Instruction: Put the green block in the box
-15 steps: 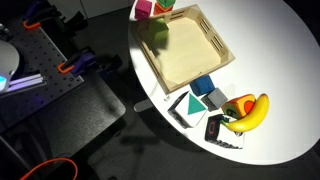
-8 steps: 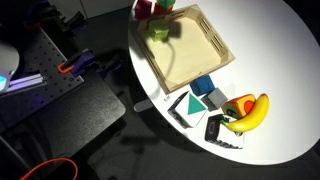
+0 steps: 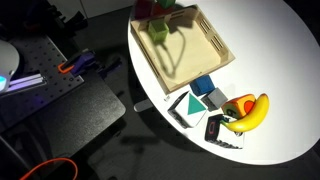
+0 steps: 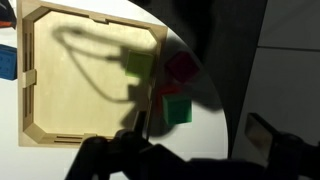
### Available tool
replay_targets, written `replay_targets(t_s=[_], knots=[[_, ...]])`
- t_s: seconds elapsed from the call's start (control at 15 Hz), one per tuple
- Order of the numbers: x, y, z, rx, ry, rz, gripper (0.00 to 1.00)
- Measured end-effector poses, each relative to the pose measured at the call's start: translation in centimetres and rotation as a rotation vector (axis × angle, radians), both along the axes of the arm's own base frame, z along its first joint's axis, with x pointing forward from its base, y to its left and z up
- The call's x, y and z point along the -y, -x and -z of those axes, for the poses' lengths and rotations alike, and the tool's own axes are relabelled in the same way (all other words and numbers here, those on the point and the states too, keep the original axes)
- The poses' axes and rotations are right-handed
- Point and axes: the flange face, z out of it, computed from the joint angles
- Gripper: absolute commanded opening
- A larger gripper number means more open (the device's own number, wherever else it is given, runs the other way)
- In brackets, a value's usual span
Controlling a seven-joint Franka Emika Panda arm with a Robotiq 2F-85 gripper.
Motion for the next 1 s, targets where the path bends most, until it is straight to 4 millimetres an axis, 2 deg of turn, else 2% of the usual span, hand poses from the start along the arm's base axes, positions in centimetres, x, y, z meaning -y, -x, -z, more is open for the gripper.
replay_targets(t_s=[0.27, 0.53, 0.8, 1.0], knots=[[-1.0, -2.8, 2.8, -0.078, 0.03, 0.018, 1.0], [-2.0, -4.7, 5.1, -0.123, 0.101, 0.036, 1.0], [-2.6, -5.4, 6.4, -0.139, 0.141, 0.042, 1.0], [-2.7, -5.4, 6.6, -0.142, 0.14, 0.04, 1.0]])
